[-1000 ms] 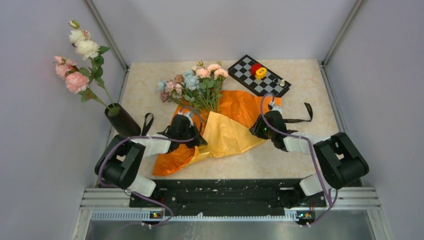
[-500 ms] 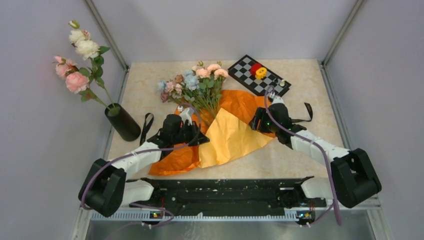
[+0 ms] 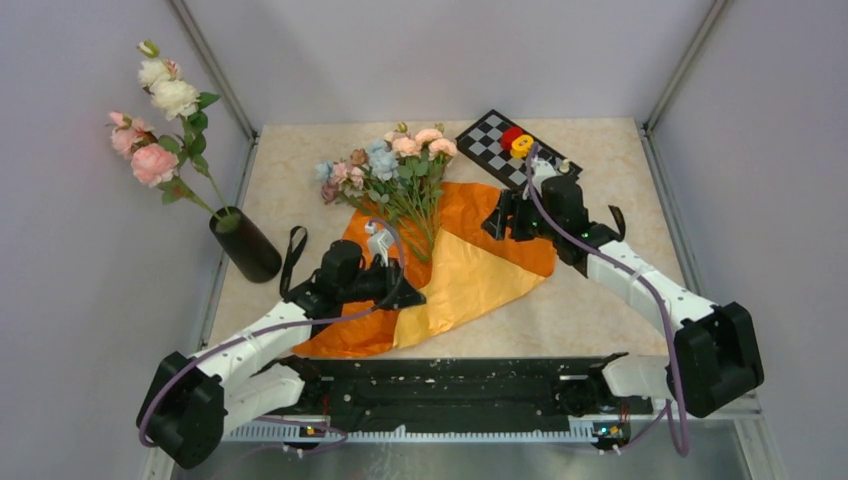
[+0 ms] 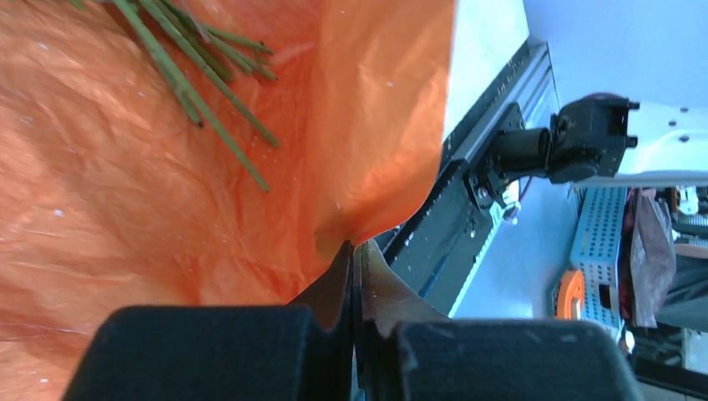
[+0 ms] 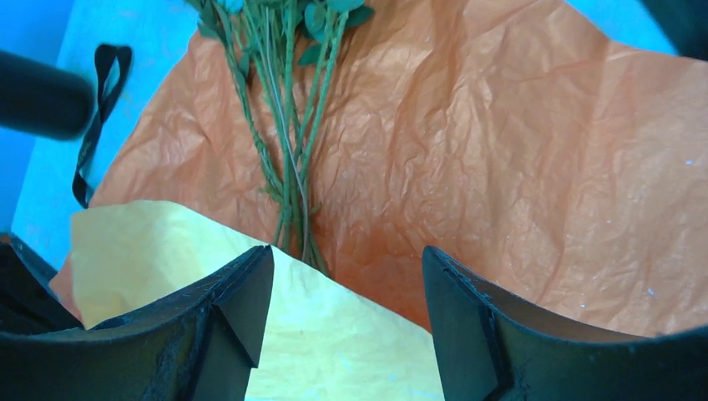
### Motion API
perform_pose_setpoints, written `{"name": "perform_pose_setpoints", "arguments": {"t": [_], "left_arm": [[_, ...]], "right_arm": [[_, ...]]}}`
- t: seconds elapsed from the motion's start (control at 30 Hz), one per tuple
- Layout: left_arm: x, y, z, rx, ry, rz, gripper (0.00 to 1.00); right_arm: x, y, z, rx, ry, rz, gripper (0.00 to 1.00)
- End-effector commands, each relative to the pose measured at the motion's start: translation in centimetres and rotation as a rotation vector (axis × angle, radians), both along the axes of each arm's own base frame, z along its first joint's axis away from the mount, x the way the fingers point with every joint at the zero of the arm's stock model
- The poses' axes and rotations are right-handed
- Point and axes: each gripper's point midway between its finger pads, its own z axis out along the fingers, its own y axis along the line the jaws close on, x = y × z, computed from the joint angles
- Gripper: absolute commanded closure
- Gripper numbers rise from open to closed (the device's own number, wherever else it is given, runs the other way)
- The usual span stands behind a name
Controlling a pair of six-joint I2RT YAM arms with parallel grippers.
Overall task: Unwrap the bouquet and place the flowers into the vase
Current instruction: Unfold the wrapping paper at the center of the board.
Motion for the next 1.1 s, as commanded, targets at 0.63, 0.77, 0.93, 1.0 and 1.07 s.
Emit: {"name": "perform_pose_setpoints", "arguments": {"t": [0.63,0.77,0.93,1.0,1.07], "left_arm": [[-7.6,-2.6,-0.9,0.090,0.035,-0.361,1.00],[-8.0,-2.9,-0.9,0.101,0.055,-0.380,0.96],[-8.1,-3.0,-0.6,0.102,0.053,-0.374,0.74],[-7.9,-2.8,-0.6,0.109,0.056,-0.358,0.53],[-8.0,-2.9,0.0,0.094,0.054,-0.350,0.34]], "right_arm": [[-2.3,5.6,-2.5,-0.008,0.122,0.285,0.39],[-4.9,5.3,-4.2,-0.028,0.181,0.305,0.43],[-9.2,4.6,-6.7,-0.036,0.288,0.327,0.46],[-11.2,4.3,-7.9,-0.044,0.338,0.335,0.47],[-13.0,4.0,-8.7,-0.045,0.377,0.339,0.48]]}}
